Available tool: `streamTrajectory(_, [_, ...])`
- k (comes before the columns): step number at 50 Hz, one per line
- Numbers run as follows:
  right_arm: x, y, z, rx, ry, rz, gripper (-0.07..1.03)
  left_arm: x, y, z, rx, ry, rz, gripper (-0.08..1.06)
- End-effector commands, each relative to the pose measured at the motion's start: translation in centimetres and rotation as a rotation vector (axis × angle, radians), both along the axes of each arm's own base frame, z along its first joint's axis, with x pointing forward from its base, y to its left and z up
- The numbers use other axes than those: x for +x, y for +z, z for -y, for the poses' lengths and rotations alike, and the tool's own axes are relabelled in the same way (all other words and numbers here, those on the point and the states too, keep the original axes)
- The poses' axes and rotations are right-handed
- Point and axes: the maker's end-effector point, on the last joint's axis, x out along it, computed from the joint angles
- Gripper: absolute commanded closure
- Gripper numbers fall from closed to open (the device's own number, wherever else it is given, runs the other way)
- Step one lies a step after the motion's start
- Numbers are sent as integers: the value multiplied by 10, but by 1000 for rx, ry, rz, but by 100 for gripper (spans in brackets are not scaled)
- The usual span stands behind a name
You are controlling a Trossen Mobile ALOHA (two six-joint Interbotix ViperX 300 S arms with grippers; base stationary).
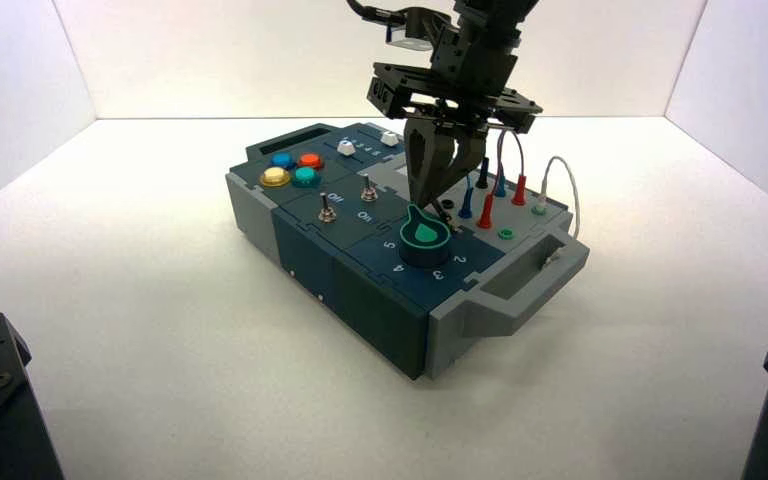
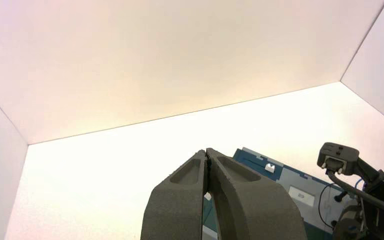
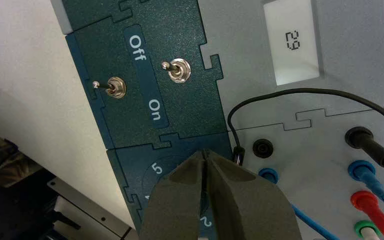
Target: Turn the knob to position 6.
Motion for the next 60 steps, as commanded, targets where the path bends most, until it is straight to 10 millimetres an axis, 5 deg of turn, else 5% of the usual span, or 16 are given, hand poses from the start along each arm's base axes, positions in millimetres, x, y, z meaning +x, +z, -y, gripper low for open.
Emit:
streamTrajectory(1, [6, 9, -6, 23, 2, 26, 98, 3, 13, 1, -10, 0, 31, 101])
streamTrajectory(60, [6, 9, -11, 21, 17, 22, 98, 3, 13, 1, -12, 0, 30, 101])
